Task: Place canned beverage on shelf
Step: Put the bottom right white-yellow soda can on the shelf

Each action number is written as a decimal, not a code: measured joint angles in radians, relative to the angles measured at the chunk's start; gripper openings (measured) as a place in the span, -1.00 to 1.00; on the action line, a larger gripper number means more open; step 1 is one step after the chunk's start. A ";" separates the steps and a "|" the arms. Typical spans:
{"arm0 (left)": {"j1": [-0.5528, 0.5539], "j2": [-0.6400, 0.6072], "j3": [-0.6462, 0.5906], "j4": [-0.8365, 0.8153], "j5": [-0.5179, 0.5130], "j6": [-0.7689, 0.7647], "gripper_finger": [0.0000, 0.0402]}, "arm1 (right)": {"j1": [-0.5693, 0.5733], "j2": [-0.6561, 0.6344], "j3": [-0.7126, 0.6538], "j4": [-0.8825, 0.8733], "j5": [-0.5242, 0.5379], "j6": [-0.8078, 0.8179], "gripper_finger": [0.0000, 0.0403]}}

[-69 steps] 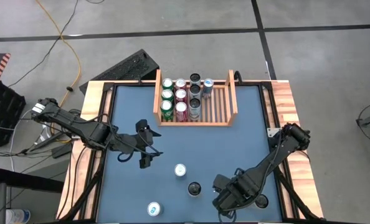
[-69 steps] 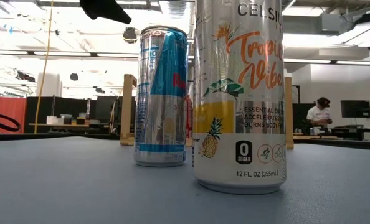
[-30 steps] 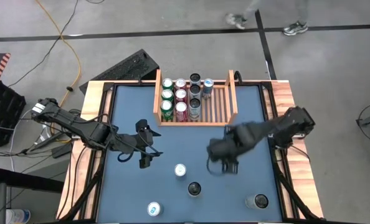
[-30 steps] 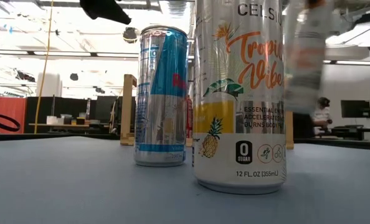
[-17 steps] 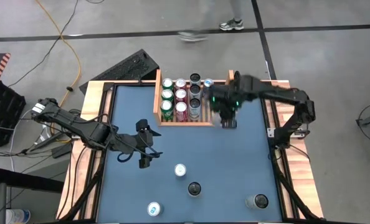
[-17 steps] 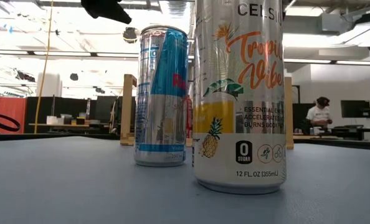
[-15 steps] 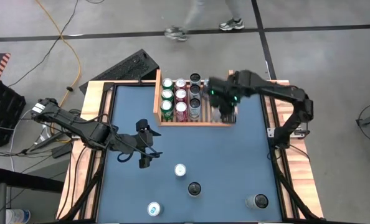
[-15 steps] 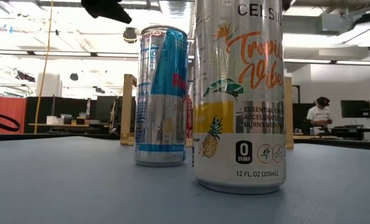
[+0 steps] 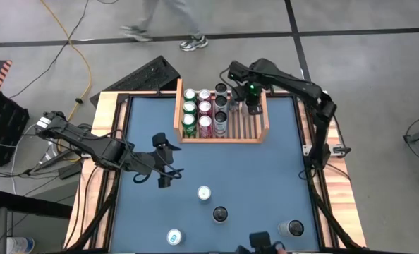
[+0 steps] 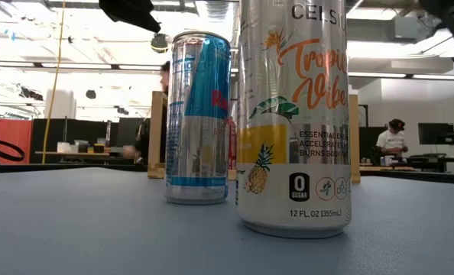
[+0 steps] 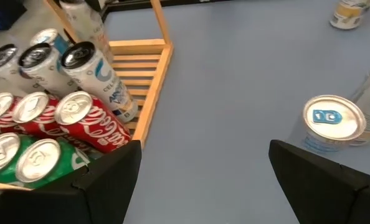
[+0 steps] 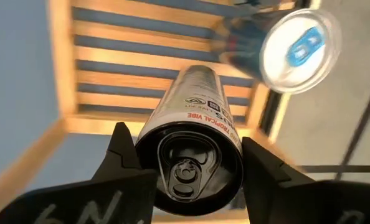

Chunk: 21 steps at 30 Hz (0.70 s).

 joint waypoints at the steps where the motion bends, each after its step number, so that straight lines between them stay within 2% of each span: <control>1: 0.000 0.000 0.000 0.000 -0.007 0.000 0.70 | -0.010 0.021 0.014 0.000 0.007 -0.016 -0.36; 8: 0.021 0.000 0.000 -0.002 -0.010 0.003 0.70 | -0.056 0.097 0.074 -0.003 0.034 -0.113 -0.36; 16: 0.052 0.000 0.000 -0.002 -0.010 0.010 0.70 | -0.131 0.099 0.077 0.041 0.028 -0.236 -0.36; 21: 0.076 0.000 0.000 -0.002 -0.010 0.010 0.70 | -0.160 0.097 0.077 0.051 -0.022 -0.270 -0.36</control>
